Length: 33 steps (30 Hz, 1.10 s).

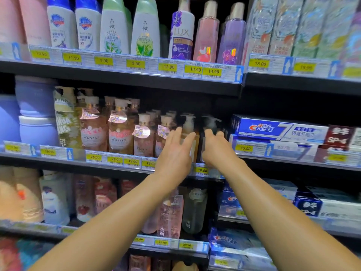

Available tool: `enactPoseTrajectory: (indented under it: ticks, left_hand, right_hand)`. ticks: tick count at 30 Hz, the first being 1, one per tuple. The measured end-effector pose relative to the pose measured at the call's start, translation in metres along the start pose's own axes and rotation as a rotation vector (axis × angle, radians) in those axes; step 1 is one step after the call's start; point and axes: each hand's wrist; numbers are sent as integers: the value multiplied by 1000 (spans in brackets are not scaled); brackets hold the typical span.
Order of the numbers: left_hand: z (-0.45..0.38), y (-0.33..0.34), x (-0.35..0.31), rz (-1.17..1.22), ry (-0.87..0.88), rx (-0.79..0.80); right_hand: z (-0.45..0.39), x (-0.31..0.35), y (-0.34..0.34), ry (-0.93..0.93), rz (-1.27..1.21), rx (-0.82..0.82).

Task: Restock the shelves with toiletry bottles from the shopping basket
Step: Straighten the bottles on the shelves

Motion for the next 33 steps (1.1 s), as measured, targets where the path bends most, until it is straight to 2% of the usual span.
enactPoseTrajectory:
  ticks: [8,11,14,16,19,22,25,29,33]
  left_hand:
    - [-14,-7,-1,-102,39,0]
    - [-15,-13,4,-107,54,-30]
    - [-14,-16,9,-99,80,-61]
    - [-15,-17,10,-119,90,-90]
    - [-15,-19,8,-139,119,-141]
    - [-15,-16,4,-154,224,-211]
    - [-15,-10,3,-301,277,-239]
    - [-15,-8,3,-427,234,-252]
    - [-17,-5,3,-400,309,-380]
  right_hand:
    - [-13,14,-20,24,154,106]
    - [-8,10,-28,-79,235,-32]
    - [-1,3,-39,-277,362,-291]
    - [-5,-1,-46,-415,482,-394]
    - [-21,-4,-51,-482,629,-327]
    - [-34,-5,-46,-395,697,-232]
    - [-41,-5,-34,-298,736,-165]
    - [-50,-4,-29,-267,709,-173]
    - [-58,-5,-24,-294,625,-216]
Point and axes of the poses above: each hand's wrist, its own z-axis away from the middle knuckle, its own y-axis out of the palm, x = y × z, and after that the axes turned 7 degrees about -x, right-handed
